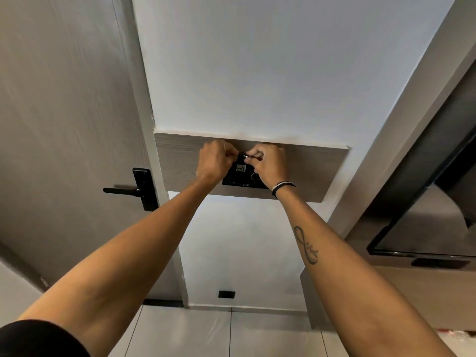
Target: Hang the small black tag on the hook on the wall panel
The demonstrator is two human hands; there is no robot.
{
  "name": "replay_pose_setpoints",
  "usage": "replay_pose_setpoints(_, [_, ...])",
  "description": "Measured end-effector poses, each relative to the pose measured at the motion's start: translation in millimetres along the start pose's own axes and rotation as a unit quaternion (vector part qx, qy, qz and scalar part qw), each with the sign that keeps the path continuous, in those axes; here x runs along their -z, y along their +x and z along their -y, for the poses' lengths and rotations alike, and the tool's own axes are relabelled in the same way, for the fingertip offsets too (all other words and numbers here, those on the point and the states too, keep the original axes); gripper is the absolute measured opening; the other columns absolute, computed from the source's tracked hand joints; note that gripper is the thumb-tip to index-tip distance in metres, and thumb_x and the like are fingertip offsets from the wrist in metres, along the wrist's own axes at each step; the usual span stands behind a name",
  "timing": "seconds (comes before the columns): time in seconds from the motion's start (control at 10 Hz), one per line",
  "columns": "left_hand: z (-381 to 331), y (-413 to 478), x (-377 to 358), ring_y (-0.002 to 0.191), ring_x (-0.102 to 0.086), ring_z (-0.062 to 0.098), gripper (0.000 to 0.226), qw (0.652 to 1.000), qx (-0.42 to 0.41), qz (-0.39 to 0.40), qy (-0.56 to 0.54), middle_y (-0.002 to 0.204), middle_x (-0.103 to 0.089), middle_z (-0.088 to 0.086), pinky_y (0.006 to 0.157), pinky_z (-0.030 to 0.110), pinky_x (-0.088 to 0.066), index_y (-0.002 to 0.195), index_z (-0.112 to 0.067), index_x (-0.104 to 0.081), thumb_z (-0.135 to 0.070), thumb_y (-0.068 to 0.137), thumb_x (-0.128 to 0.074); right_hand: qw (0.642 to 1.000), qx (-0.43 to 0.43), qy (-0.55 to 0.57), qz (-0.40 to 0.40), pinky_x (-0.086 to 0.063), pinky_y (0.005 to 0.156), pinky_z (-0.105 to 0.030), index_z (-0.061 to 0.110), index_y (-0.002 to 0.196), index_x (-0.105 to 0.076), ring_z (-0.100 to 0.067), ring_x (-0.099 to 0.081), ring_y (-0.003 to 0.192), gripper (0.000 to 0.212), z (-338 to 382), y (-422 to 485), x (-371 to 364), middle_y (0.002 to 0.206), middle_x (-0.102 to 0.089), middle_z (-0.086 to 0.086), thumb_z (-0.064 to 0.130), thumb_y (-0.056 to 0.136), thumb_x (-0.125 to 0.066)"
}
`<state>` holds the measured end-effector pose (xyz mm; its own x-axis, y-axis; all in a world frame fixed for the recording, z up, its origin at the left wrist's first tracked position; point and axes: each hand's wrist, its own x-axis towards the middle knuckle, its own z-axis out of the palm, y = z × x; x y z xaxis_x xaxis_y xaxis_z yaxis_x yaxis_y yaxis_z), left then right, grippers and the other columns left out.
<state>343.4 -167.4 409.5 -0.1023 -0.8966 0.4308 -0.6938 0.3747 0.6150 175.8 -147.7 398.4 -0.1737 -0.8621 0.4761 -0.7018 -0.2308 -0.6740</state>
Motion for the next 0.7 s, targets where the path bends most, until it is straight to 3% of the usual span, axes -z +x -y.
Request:
replay_pose_setpoints(0.3, [0,-7,4,0.103,-0.076,0.029,0.022,0.999,-0.04,0.009,0.021,0.116,-0.083,0.006,0.091,0.036,-0.059,0.113,-0.014,-0.084,-0.011,0.095,-0.071,0.999,0.022,-0.046,0.015,-0.06,0.073,-0.029,0.021,0.093,-0.08,-0.009,-0.07,0.074,0.012,3,-5,4,0.086,-0.082,0.002,0.016,0.083,-0.085])
replay_pose_setpoints(0.5, [1,-15,6,0.104,-0.072,0.037,0.026,0.994,-0.088,0.021,0.06,0.119,-0.077,0.012,0.085,0.043,-0.055,0.119,-0.01,-0.08,-0.009,0.099,-0.064,0.995,0.038,-0.084,0.034,-0.062,0.09,-0.036,0.021,0.111,-0.08,-0.018,-0.077,0.096,0.027,3,-13,10,0.098,-0.083,0.001,0.005,0.091,-0.071])
replay_pose_setpoints(0.6, [7,-19,7,0.106,-0.07,0.039,0.03,0.992,-0.103,0.013,0.069,0.123,-0.075,0.013,0.084,0.046,-0.056,0.121,-0.008,-0.079,-0.005,0.101,-0.057,0.99,0.067,-0.116,0.038,-0.061,0.093,-0.039,0.017,0.121,-0.077,-0.023,-0.074,0.101,0.029,0,-19,18,0.103,-0.082,0.0,0.01,0.093,-0.07])
replay_pose_setpoints(0.7, [14,-24,11,0.113,-0.067,0.04,0.031,0.991,-0.088,-0.018,0.098,0.13,-0.071,0.011,0.083,0.05,-0.058,0.124,-0.008,-0.076,-0.008,0.102,-0.054,0.981,0.078,-0.176,0.026,-0.061,0.086,-0.041,0.016,0.124,-0.074,-0.027,-0.071,0.103,0.029,-3,-26,30,0.11,-0.076,-0.004,0.019,0.096,-0.069])
